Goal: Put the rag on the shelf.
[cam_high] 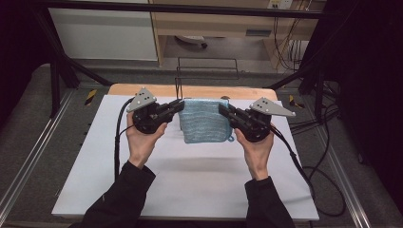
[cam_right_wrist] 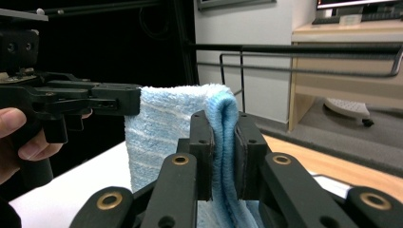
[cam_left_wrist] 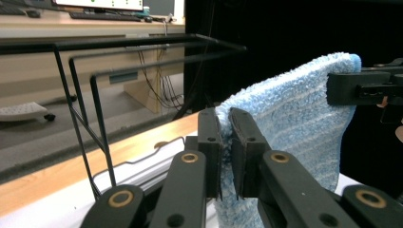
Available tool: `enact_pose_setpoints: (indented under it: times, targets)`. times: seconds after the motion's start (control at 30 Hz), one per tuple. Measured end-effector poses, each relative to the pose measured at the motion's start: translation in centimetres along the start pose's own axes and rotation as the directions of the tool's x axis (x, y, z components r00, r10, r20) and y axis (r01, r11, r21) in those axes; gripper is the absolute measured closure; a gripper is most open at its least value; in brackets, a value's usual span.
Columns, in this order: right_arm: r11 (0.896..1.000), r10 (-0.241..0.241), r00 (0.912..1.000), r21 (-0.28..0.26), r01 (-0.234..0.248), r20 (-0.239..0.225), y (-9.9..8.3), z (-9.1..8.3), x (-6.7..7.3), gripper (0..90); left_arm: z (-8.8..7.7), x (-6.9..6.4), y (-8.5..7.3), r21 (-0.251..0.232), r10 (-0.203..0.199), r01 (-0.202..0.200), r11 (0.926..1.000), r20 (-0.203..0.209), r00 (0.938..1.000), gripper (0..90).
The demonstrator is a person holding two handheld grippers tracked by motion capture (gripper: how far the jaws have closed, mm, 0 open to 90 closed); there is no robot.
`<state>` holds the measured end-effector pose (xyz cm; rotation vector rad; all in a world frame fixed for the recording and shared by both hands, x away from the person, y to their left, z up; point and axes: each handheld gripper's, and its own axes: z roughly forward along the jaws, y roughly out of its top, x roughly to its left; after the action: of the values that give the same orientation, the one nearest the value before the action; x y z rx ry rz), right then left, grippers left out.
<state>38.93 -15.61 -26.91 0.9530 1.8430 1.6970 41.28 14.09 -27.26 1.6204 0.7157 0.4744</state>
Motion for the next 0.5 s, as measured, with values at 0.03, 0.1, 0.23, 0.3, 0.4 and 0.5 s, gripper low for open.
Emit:
enact_pose_setpoints:
  times: [0.03,0.1,0.23,0.3,0.4,0.5]
  targets:
    - [1.0,-0.004,1.0,-0.007,0.004,0.003,0.2,0.0,0.0,80.9,0.0,0.0,0.2,-0.007,0.003,-0.003,1.0,-0.001,1.0,83.4]
    - [1.0,-0.008,1.0,-0.014,0.008,0.005,0.4,0.1,0.1,81.0,0.0,0.1,0.6,-0.019,0.003,-0.003,0.9998,-0.004,1.0,83.4]
    - [0.999,-0.024,0.9996,-0.03,0.025,0.015,1.3,0.2,0.2,81.0,0.0,0.2,1.4,-0.038,0.008,-0.008,0.9992,-0.011,0.9999,83.4]
    - [0.999,-0.03,0.9994,-0.044,0.031,0.019,1.9,0.3,0.3,81.0,0.0,0.3,1.8,-0.047,0.008,-0.009,0.9989,-0.013,0.9999,83.4]
    - [0.998,-0.035,0.9992,-0.056,0.036,0.019,2.4,0.3,0.3,81.0,0.0,0.4,2.4,-0.063,0.014,-0.016,0.9979,-0.017,0.9998,83.5]
    - [0.996,-0.043,0.9988,-0.071,0.045,0.025,3.0,0.3,0.3,81.1,0.0,0.3,3.1,-0.079,0.021,-0.023,0.9966,-0.02,0.9996,83.5]
